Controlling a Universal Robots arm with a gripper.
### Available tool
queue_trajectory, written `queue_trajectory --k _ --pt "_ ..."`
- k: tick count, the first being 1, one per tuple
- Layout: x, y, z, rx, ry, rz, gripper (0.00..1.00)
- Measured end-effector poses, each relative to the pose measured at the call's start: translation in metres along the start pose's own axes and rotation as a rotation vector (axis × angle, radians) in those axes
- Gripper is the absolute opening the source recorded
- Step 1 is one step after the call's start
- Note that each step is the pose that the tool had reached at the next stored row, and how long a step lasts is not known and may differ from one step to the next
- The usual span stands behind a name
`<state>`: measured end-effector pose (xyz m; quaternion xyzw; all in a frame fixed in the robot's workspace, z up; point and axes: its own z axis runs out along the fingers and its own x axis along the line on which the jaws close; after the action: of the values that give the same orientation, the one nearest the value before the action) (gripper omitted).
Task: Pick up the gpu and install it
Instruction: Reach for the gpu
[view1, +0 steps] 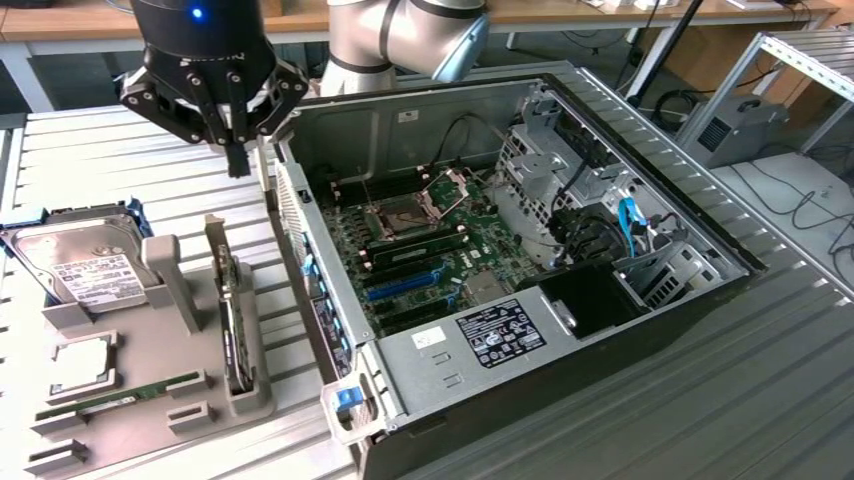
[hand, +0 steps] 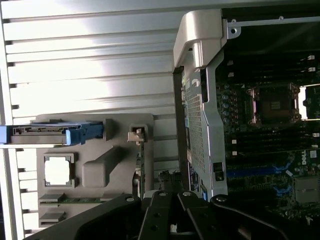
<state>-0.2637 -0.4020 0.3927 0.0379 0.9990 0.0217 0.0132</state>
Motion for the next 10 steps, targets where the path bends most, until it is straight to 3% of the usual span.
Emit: queue_trajectory --k 10 --pt "-0.0004 -0.0051 0.0000 0.0000 0.0000 0.000 0.11"
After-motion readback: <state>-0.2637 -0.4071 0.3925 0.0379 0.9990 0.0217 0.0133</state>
